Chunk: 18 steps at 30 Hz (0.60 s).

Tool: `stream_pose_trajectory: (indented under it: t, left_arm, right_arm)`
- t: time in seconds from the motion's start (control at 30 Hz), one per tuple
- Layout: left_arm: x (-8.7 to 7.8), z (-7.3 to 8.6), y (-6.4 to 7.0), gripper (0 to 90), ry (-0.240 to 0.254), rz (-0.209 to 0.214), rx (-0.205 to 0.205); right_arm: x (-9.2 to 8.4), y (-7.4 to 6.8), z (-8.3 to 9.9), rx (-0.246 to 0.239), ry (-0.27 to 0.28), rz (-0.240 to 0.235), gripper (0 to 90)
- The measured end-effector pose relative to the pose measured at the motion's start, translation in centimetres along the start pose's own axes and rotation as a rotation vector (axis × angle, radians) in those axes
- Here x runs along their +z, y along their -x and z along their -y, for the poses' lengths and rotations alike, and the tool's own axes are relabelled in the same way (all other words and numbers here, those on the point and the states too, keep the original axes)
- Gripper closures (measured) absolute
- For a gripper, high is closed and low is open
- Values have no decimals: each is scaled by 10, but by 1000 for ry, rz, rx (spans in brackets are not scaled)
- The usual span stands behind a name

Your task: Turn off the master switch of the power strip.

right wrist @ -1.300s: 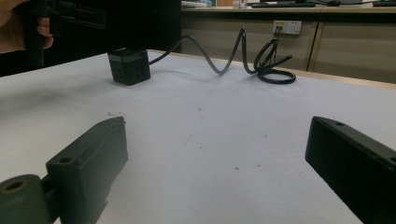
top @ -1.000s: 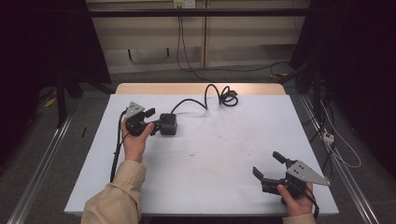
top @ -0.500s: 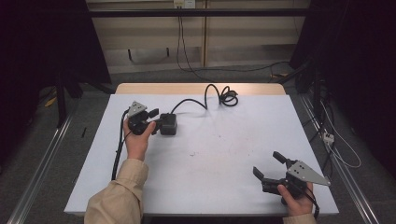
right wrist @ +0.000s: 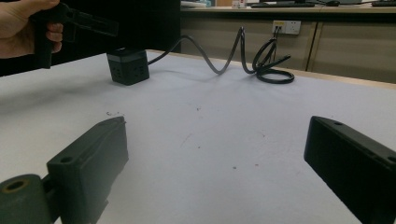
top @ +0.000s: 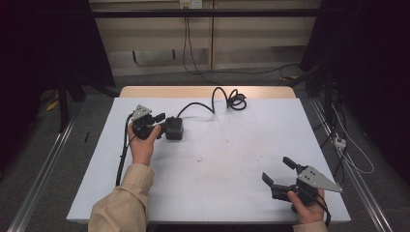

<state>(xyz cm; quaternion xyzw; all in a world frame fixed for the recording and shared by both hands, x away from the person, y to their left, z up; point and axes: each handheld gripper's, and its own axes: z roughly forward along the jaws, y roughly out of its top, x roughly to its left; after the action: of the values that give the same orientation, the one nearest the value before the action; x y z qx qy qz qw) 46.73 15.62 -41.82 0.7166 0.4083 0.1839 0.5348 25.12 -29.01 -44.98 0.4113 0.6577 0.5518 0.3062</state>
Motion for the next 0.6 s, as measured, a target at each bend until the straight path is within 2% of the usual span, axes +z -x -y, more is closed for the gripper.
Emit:
stream_pose_trajectory:
  t: [0.6]
  left_arm:
    - [1, 1, -2, 669, -1, 14, 10]
  right_arm:
    - [0, 0, 0, -4, -2, 0, 58]
